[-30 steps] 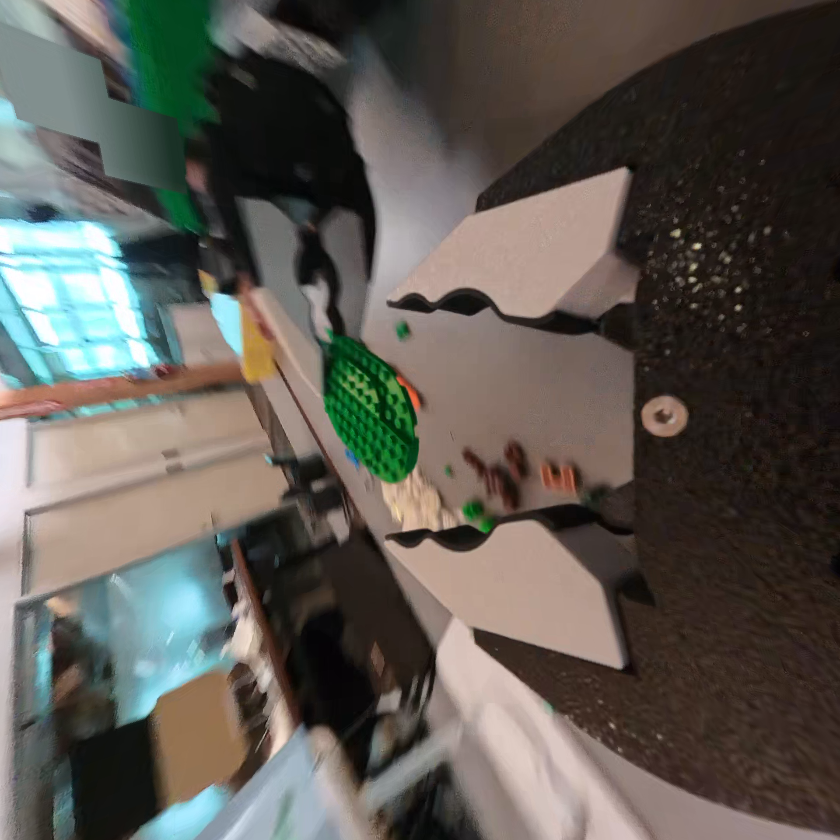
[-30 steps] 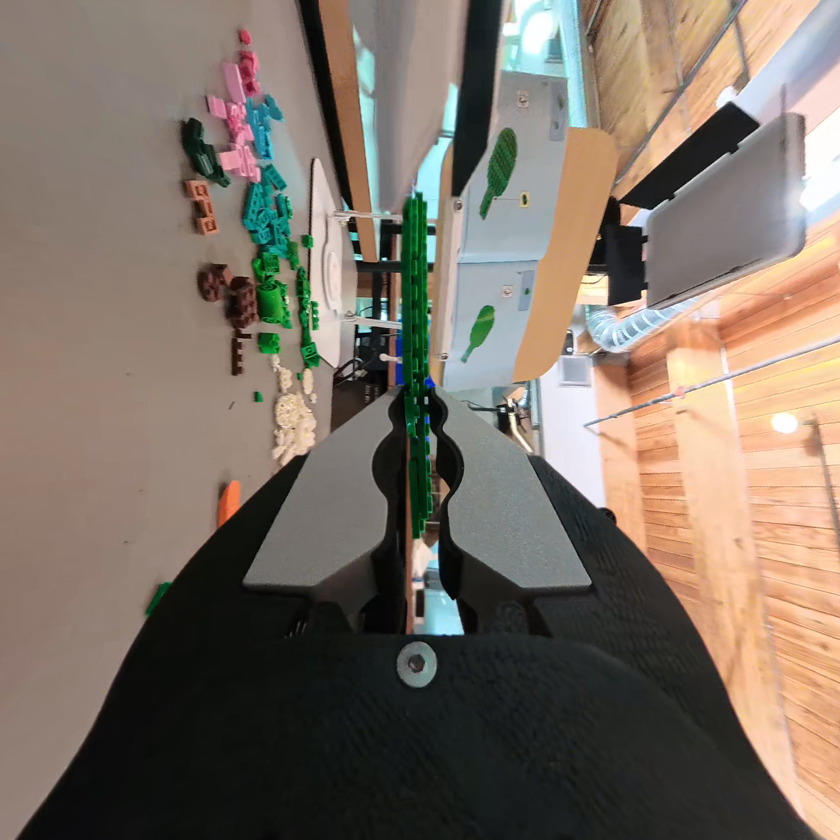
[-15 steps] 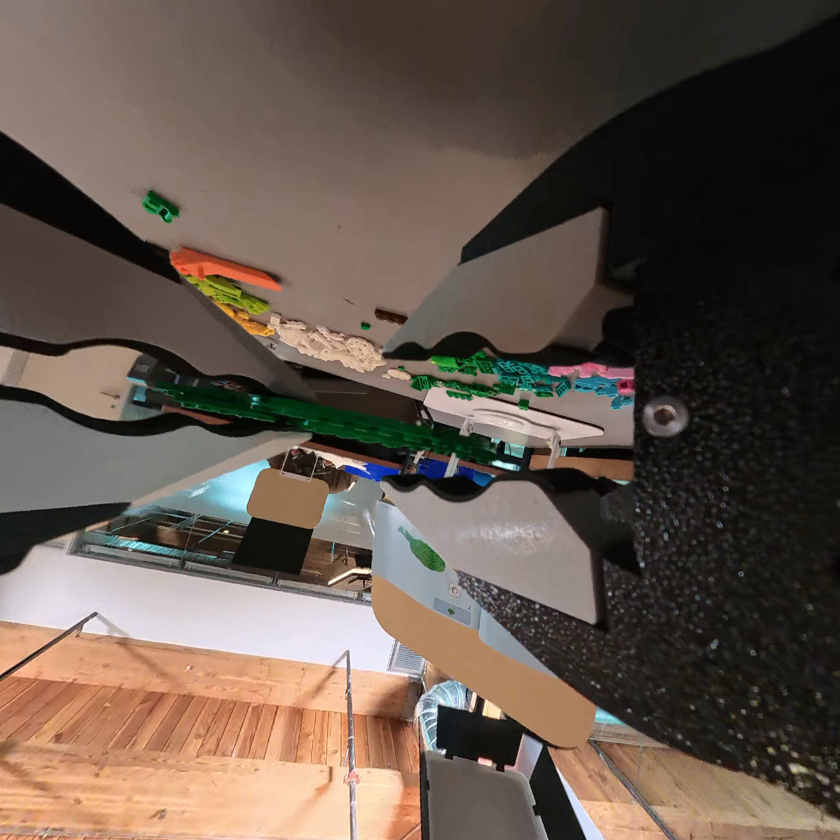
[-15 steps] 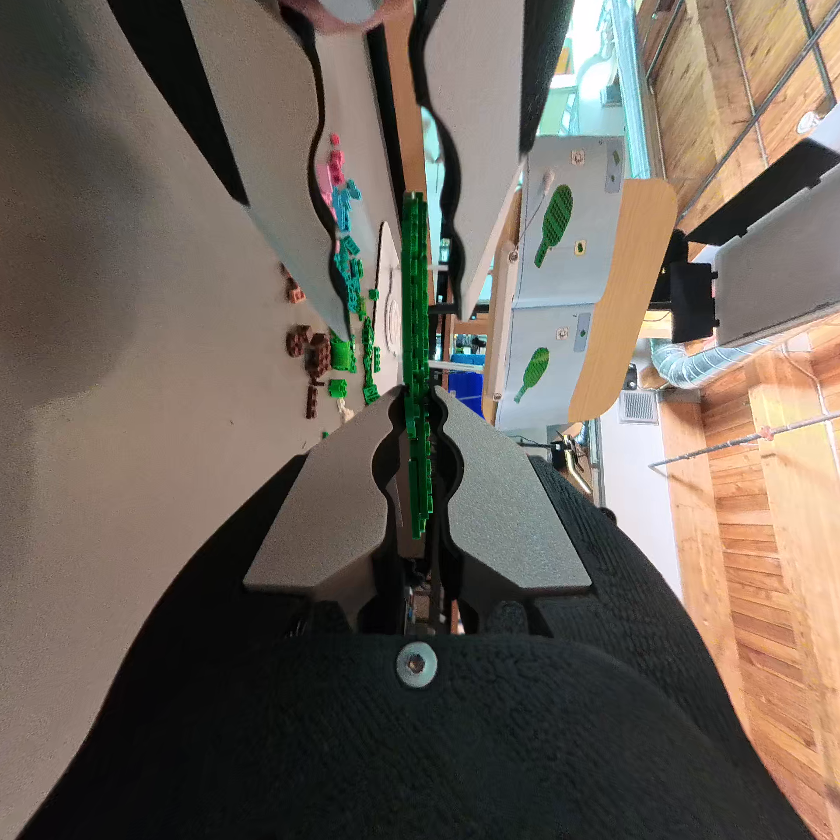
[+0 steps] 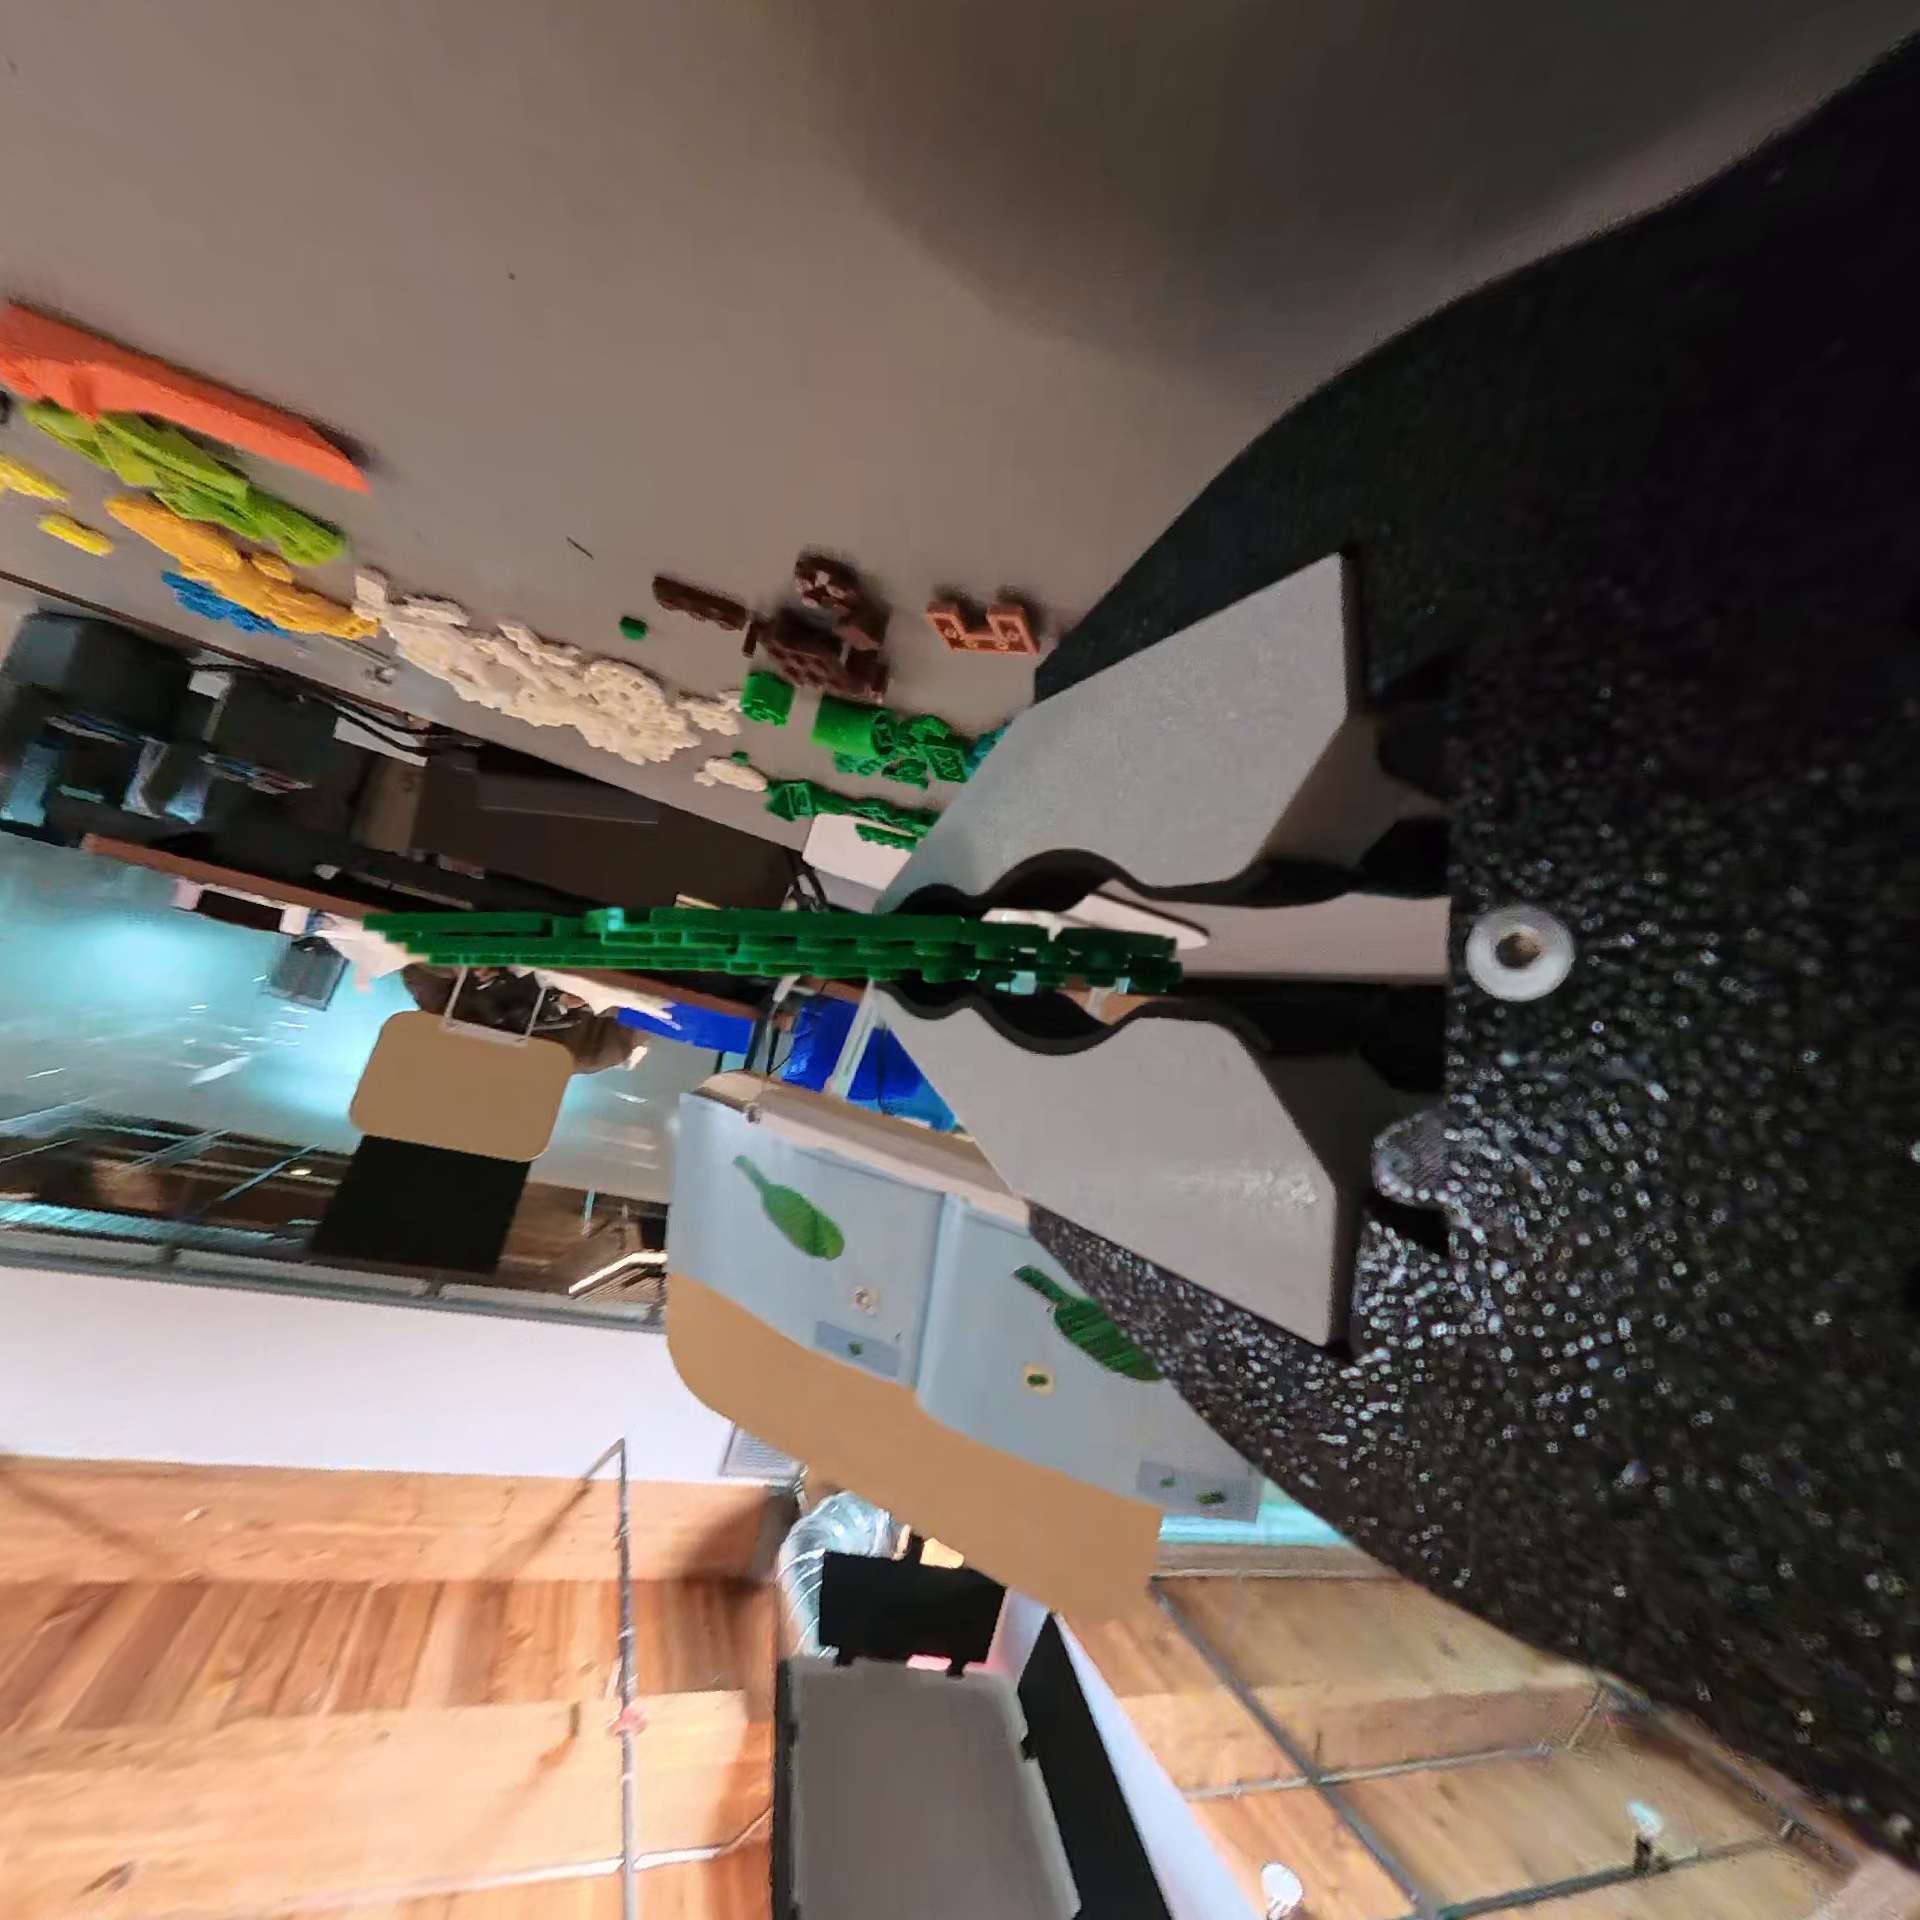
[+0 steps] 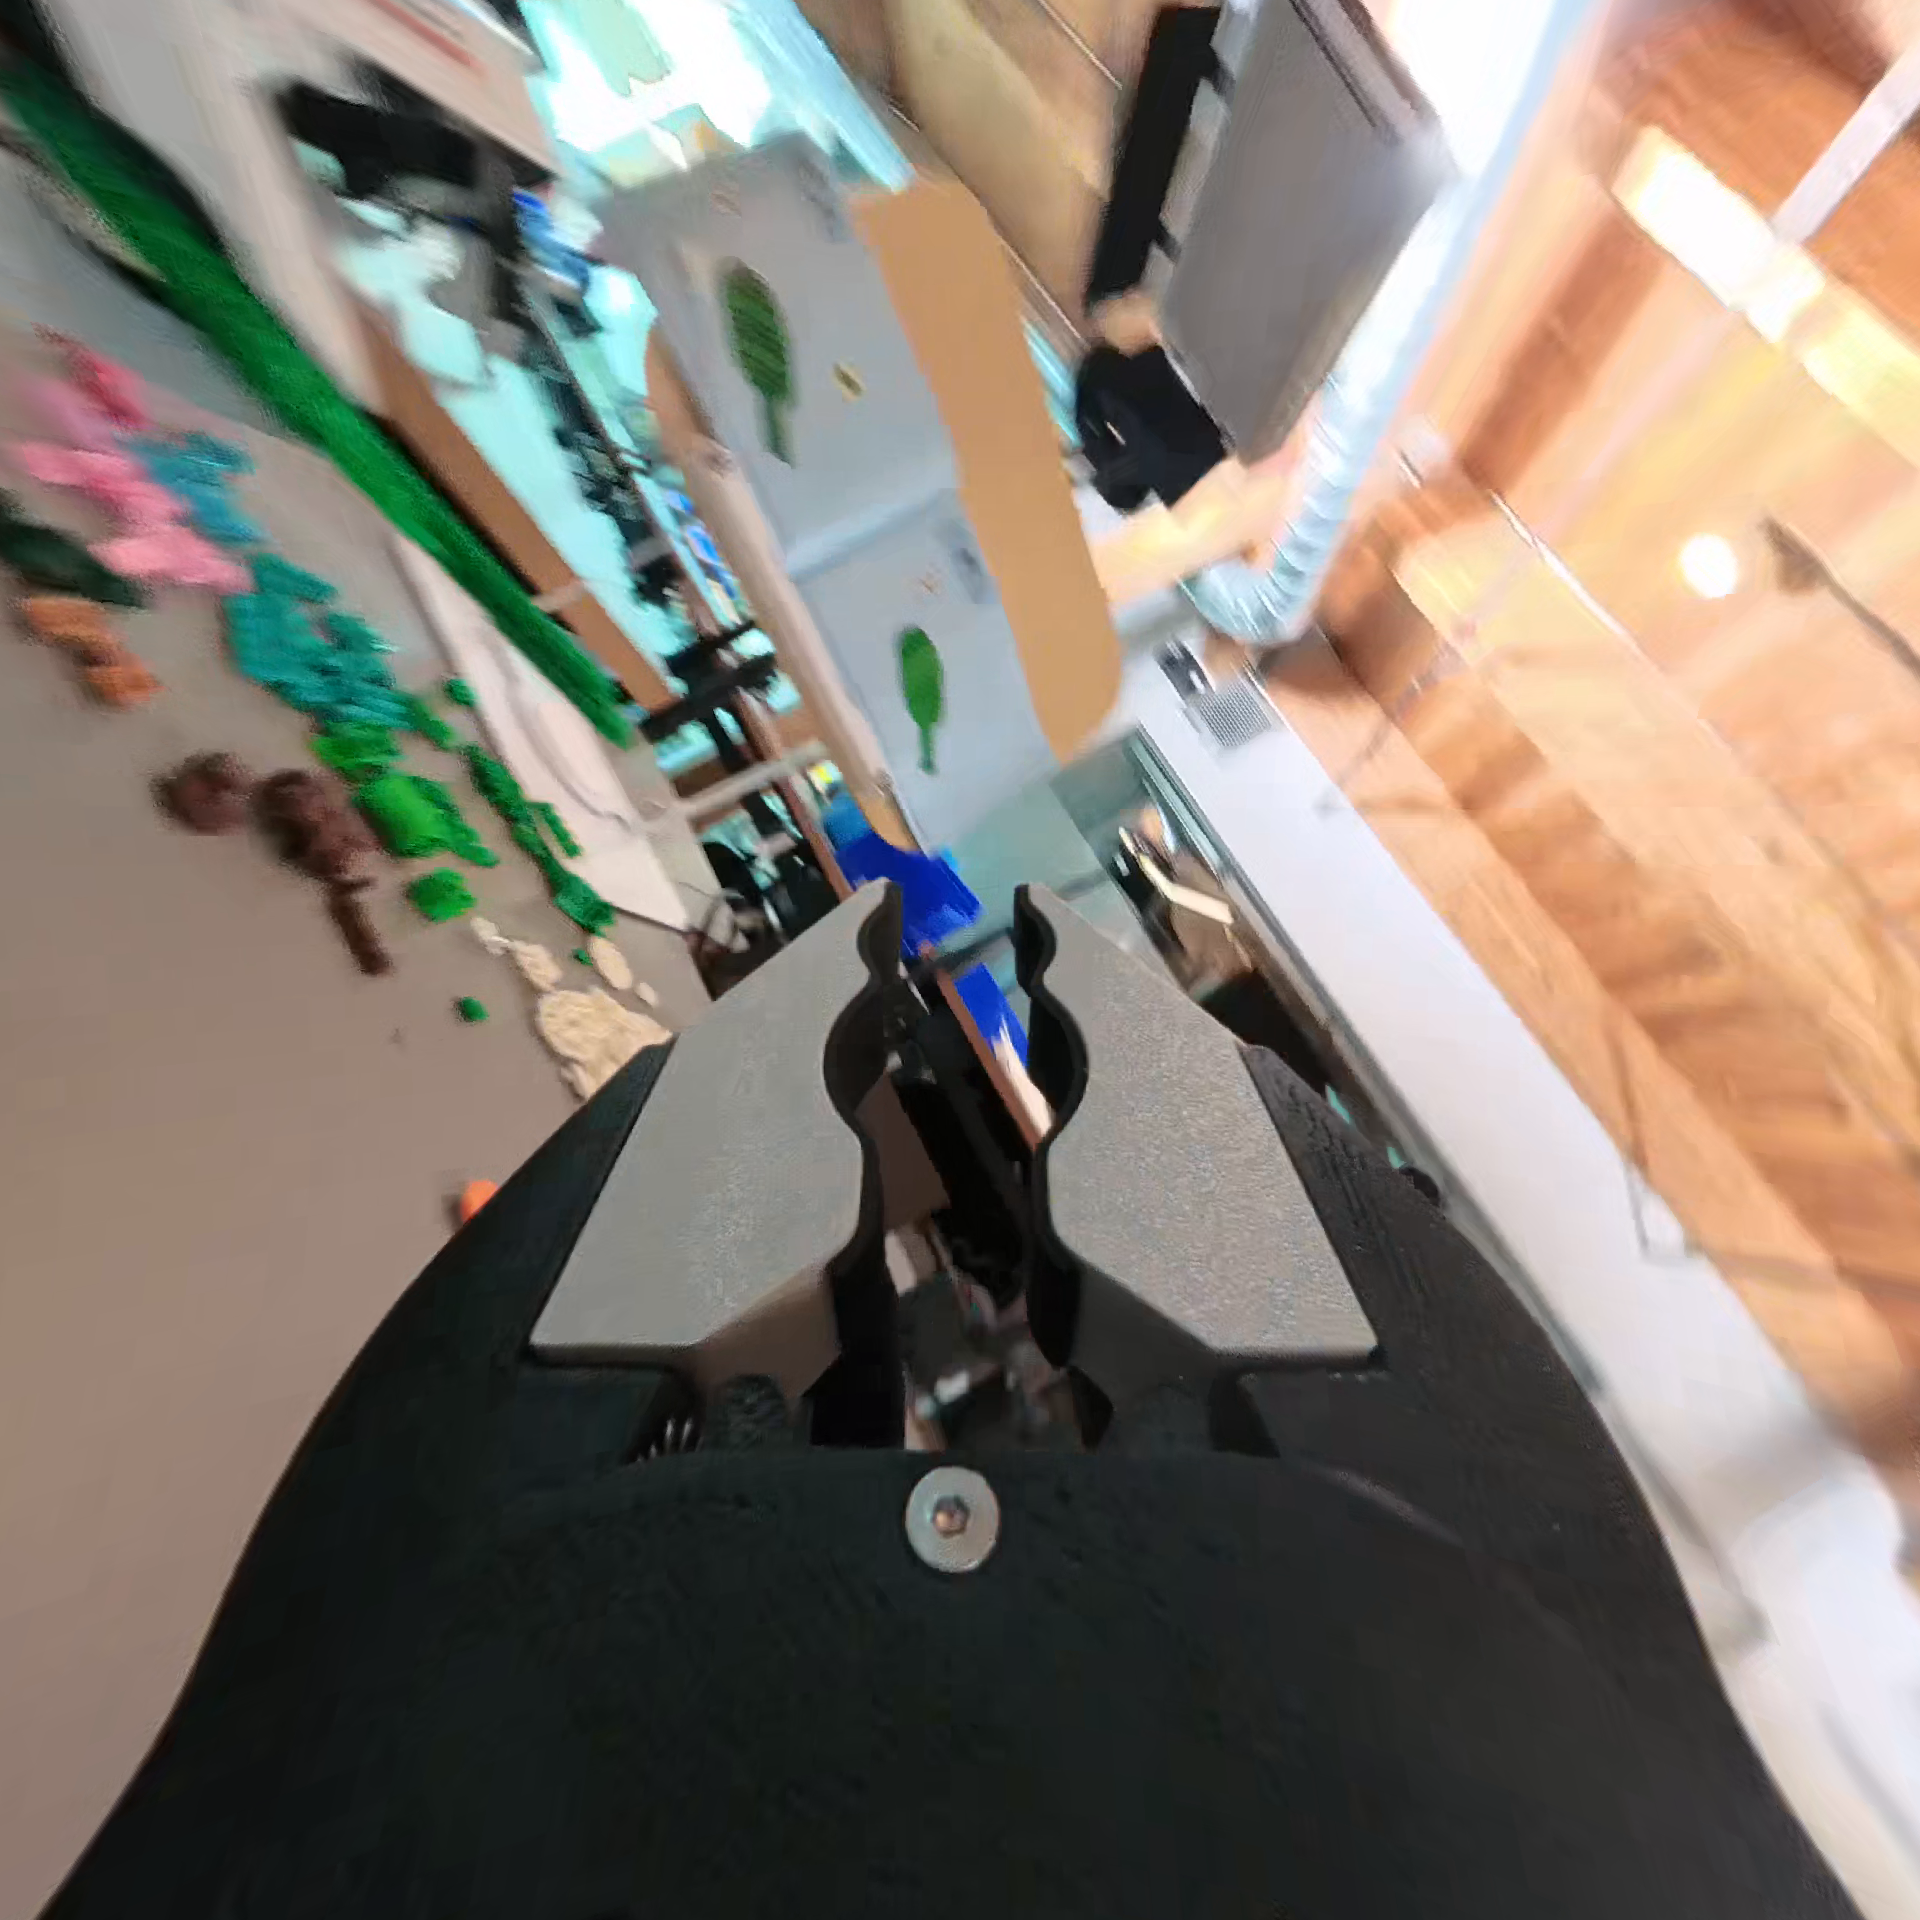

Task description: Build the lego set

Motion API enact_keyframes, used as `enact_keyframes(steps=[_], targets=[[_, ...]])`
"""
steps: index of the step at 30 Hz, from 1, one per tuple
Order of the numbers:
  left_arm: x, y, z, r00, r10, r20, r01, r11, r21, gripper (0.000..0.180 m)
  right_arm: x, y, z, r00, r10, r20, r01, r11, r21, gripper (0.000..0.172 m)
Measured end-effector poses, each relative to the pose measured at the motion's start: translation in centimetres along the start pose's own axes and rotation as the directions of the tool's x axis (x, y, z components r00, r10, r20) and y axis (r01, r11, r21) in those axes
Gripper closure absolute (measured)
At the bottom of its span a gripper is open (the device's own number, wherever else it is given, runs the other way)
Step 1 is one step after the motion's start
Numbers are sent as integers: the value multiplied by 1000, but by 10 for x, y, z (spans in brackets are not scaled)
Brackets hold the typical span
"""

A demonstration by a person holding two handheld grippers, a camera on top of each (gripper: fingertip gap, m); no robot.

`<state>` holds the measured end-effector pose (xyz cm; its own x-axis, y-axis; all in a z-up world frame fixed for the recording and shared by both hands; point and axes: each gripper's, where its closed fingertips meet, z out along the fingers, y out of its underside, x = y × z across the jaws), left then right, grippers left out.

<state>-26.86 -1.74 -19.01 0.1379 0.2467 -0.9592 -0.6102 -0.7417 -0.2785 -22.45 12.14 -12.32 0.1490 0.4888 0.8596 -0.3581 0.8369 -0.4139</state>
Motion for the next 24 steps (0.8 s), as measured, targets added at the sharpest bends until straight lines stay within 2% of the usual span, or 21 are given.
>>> enact_keyframes(steps=[2, 4, 7, 14, 24], targets=[[-1, 5, 1, 999, -44, -6, 43, 999, -16, 175, 7, 30, 1, 986, 149, -69, -155, 984, -92, 156], [0, 5, 1, 997, -73, -16, 72, 997, -13, 175, 5, 49, 2, 942, 321, -99, -332, 934, -134, 158], [4, 2, 2, 997, -73, -31, 73, 997, -8, 175, 4, 70, 2, 889, 437, -133, -456, 872, -180, 161], [5, -2, 2, 995, -97, -28, 98, 995, 9, 175, 5, 101, -3, 840, 508, -189, -542, 800, -256, 166], [10, 3, 4, 992, -111, -55, 111, 994, -7, 175, -4, 90, -1, 894, 432, -115, -447, 857, -257, 167]])
